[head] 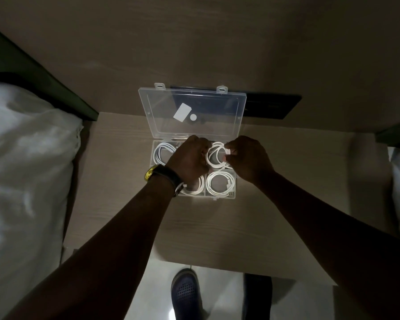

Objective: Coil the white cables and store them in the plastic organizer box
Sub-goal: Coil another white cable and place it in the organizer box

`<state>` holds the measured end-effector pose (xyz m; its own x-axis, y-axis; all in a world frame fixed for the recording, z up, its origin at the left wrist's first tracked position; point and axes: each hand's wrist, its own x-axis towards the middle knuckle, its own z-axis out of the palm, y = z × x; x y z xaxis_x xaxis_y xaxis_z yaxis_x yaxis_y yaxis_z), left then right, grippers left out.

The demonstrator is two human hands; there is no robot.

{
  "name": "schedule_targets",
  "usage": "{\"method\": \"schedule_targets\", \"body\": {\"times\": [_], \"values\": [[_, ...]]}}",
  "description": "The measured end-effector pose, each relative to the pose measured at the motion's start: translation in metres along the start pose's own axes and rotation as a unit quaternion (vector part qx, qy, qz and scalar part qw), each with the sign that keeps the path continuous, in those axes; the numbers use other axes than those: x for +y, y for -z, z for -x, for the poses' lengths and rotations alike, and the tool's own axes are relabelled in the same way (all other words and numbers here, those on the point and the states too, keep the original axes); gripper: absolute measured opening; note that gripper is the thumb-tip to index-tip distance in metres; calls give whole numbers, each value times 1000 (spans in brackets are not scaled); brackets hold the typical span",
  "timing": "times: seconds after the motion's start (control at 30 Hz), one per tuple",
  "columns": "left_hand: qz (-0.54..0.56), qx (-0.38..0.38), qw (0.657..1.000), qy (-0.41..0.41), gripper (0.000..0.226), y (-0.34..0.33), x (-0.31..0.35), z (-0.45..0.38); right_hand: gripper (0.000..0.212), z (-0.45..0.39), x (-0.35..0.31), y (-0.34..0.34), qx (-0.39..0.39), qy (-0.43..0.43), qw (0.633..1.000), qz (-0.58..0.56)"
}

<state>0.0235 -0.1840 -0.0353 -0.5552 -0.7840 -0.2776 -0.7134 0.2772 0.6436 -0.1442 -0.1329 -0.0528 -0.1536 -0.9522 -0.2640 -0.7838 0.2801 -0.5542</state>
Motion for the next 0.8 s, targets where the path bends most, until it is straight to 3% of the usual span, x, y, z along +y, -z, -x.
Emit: {"method": "schedule_targets", "body": {"times": [0.13, 0.3, 0.6, 0.8], "values": [[-8, -71, 997, 7, 69, 6, -5, -3, 54, 6, 6, 8, -66, 68, 993, 64], [-75, 5, 997, -32, 39, -2, 1, -1, 44, 11, 8, 9, -35, 111, 987, 108], [-84, 31, 996, 0, 30, -1, 8, -6, 46, -3, 15, 7, -74, 2, 997, 10], [-72, 122, 989, 37, 23, -20, 10, 1, 47, -3, 14, 3, -59, -23, 998, -1]]}}
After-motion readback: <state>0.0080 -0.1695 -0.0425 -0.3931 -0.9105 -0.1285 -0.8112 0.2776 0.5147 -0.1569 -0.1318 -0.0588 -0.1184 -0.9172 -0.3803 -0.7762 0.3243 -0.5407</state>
